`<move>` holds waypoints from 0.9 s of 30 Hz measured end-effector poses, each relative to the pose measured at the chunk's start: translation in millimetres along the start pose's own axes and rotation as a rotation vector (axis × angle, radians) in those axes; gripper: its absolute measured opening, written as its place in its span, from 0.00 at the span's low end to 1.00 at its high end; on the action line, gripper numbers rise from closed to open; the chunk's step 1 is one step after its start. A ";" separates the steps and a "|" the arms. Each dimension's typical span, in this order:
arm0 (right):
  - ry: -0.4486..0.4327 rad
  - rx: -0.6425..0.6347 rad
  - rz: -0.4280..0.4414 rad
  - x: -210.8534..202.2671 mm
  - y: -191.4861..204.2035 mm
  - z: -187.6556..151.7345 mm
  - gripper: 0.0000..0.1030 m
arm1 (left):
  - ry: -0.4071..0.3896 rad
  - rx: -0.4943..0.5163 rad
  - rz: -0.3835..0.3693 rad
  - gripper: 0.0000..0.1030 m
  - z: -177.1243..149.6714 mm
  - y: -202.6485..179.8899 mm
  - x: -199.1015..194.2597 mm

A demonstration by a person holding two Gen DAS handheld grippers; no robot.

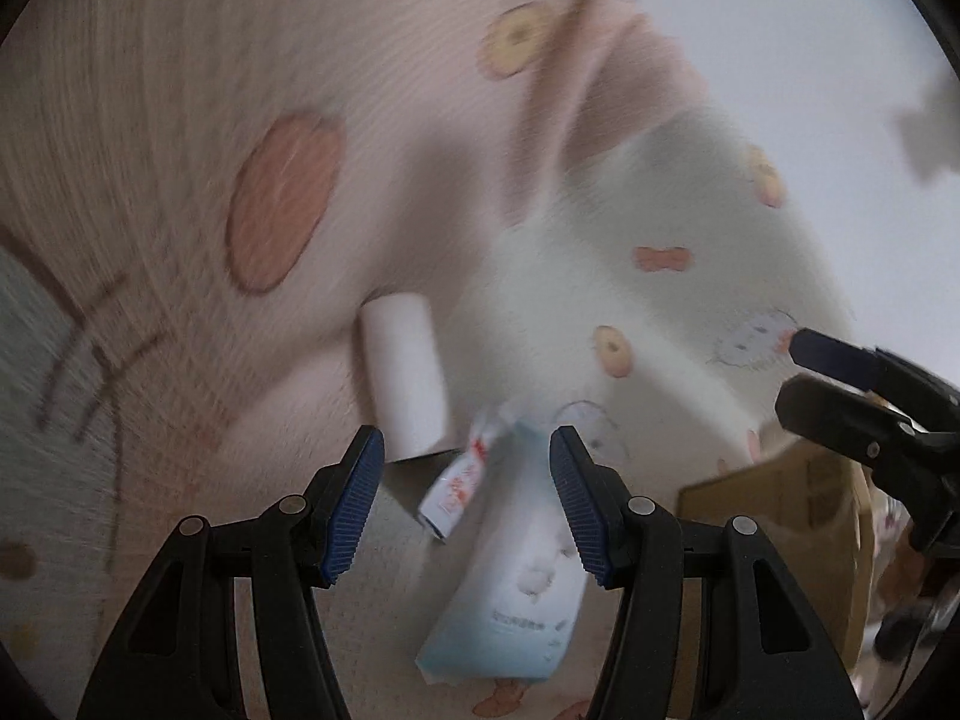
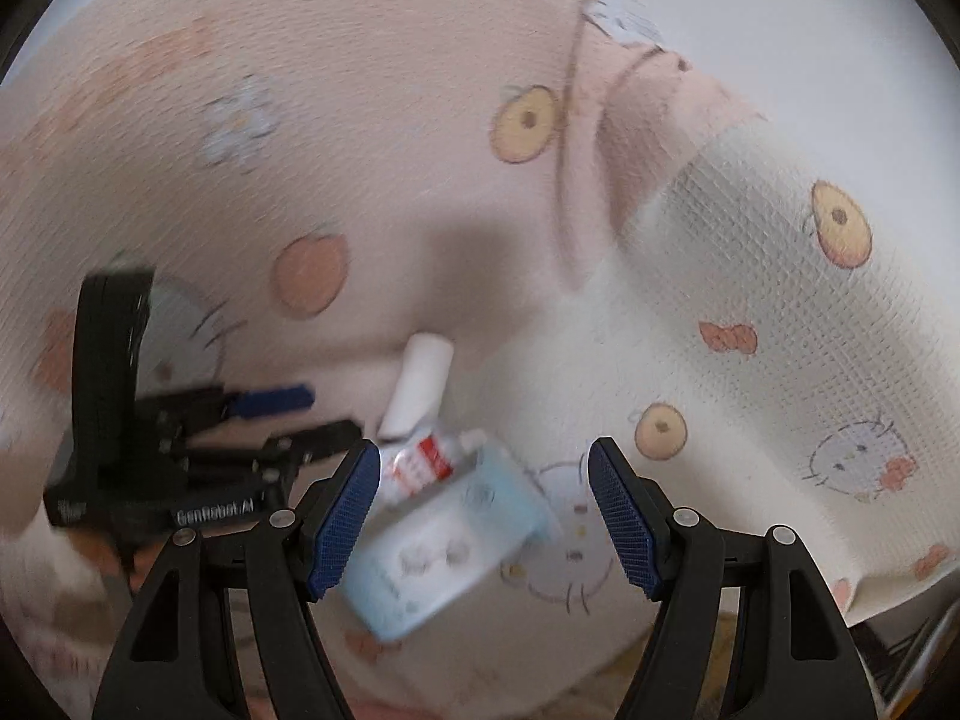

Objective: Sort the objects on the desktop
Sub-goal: 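Withdraw the left tool from the box back toward the bed, then lower the left tool around the last white paper roll and close it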

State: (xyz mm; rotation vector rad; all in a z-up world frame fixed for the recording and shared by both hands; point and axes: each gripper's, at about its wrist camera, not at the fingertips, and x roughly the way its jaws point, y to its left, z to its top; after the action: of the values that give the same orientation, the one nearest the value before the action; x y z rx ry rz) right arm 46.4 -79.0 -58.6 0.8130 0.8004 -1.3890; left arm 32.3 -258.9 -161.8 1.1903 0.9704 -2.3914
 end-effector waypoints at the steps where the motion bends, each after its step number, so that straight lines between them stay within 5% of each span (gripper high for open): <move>1: 0.010 0.016 -0.007 10.1 -3.7 3.2 0.68 | 0.013 -0.009 0.000 0.60 0.3 1.7 5.8; 8: 0.134 0.009 0.044 68.2 -18.2 15.3 0.68 | 0.057 -0.199 0.019 0.59 -2.1 25.2 45.0; 13: 0.206 0.132 0.199 97.9 -33.3 18.3 0.68 | 0.050 -0.292 0.030 0.59 -0.6 37.7 64.3; 27: 0.314 0.287 0.349 166.0 -27.5 30.8 0.63 | 0.079 -0.242 0.072 0.45 8.6 42.6 88.6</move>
State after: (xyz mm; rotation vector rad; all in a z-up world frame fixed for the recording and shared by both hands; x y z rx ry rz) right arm 23.4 -190.1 -186.6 1.3514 0.6614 -1.0877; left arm -4.5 -293.0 -246.8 1.2128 1.1817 -2.1150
